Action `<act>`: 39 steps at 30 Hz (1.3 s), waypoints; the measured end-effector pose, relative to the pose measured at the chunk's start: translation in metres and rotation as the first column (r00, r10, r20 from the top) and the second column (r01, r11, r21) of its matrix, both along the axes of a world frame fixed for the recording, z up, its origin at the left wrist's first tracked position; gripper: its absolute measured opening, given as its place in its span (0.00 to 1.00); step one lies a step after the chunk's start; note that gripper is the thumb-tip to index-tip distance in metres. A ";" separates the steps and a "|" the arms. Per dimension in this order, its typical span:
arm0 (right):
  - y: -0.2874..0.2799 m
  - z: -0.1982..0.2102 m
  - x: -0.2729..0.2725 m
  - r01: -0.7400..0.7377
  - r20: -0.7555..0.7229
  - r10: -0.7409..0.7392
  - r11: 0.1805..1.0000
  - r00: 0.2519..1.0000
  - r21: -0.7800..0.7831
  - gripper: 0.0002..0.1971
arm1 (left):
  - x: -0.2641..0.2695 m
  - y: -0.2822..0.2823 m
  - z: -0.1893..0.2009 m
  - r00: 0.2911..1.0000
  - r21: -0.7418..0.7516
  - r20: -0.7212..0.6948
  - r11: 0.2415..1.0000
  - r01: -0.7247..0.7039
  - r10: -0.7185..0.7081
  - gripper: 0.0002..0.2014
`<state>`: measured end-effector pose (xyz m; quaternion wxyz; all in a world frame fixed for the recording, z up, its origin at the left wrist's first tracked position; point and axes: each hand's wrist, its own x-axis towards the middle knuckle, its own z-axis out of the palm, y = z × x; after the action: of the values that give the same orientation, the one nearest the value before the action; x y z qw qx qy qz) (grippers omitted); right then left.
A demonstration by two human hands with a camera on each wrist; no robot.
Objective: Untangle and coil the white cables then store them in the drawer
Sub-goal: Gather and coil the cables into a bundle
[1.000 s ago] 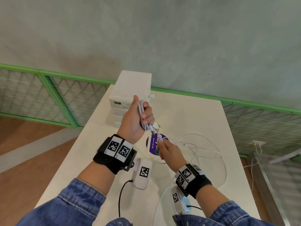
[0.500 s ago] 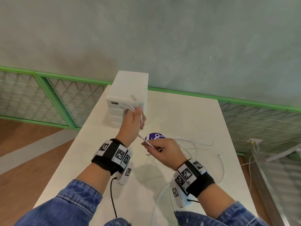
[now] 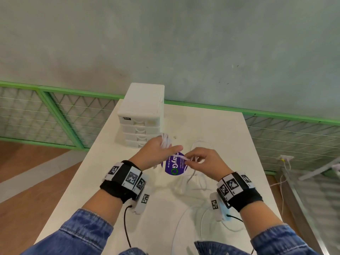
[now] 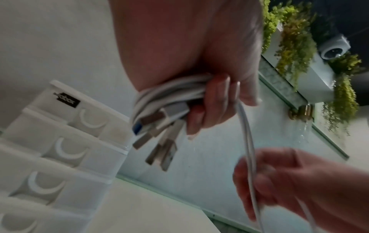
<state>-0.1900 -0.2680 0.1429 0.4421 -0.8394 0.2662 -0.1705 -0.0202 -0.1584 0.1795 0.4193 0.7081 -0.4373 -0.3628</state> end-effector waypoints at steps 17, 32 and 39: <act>0.005 0.018 -0.014 0.132 -0.154 -0.178 0.953 0.972 -0.272 0.30 | 0.006 -0.003 0.011 0.976 -0.090 0.128 0.982 -0.163 0.174 0.23; 0.016 0.018 0.015 0.141 -0.106 -0.154 0.982 0.982 -0.123 0.02 | 0.009 0.001 0.014 0.987 0.032 0.116 0.993 -0.113 0.109 0.19; 0.000 0.027 0.021 0.201 0.091 -0.188 0.966 0.978 -0.163 0.05 | -0.015 0.006 0.011 0.999 -0.007 0.015 0.999 0.041 -0.041 0.14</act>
<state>-0.1693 -0.2685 0.1700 0.3591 -0.8372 0.3149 -0.2664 -0.0348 -0.1522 0.1908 0.4112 0.7000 -0.4562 -0.3644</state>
